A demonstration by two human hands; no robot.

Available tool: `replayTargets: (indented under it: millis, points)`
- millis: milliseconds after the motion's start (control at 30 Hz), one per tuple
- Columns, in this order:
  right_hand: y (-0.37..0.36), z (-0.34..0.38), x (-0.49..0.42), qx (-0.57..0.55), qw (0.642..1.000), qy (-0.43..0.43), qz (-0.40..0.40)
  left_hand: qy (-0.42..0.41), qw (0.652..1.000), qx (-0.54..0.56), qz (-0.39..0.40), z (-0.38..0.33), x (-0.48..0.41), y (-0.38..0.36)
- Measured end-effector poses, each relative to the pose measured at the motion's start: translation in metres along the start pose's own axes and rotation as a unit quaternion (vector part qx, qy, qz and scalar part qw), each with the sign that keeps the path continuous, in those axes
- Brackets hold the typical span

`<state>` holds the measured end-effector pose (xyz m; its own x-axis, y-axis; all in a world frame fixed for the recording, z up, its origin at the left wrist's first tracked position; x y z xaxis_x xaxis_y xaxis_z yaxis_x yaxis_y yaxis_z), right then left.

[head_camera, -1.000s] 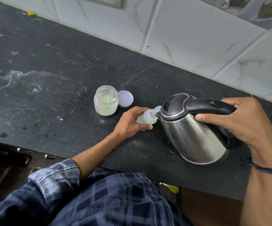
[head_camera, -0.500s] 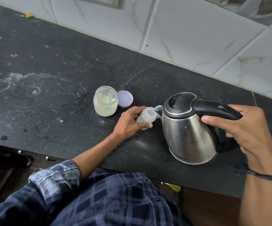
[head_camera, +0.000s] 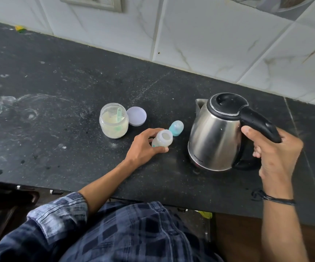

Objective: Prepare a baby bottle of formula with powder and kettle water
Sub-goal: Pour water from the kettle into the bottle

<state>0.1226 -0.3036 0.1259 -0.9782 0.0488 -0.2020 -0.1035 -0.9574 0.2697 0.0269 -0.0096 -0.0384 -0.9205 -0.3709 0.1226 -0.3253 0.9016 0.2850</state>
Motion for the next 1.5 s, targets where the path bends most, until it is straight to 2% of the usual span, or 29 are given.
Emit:
replayTargets:
  millis: [233,733,1133,1500]
  points:
    - [-0.002,-0.028,0.001,-0.046,0.994,-0.03,-0.091,0.018,1.0,0.003,0.01,0.001,-0.002,-0.002]
    - [-0.014,-0.072,0.004,-0.086,0.981,-0.053,-0.166,0.033,0.999,-0.002,0.013,-0.002,0.0,-0.002]
    - [-0.007,-0.094,0.022,-0.1,0.977,-0.048,-0.183,0.025,1.0,0.01,0.011,0.002,0.0,-0.004]
    - [-0.008,-0.088,0.028,-0.059,0.98,-0.03,-0.188,0.004,1.0,-0.014,0.002,0.007,0.001,-0.01]
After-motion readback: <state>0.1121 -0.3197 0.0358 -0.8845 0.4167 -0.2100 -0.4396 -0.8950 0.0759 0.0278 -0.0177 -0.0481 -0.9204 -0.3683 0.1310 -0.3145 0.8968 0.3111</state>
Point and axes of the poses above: each hand's wrist, its own x-axis away from the middle knuckle, its own y-axis out of the back of the hand, z = x × y, the point moved 3 cm from there along -x, towards the middle knuckle, and after that the axes turned 5 degrees about -z, right-handed, at the moved point
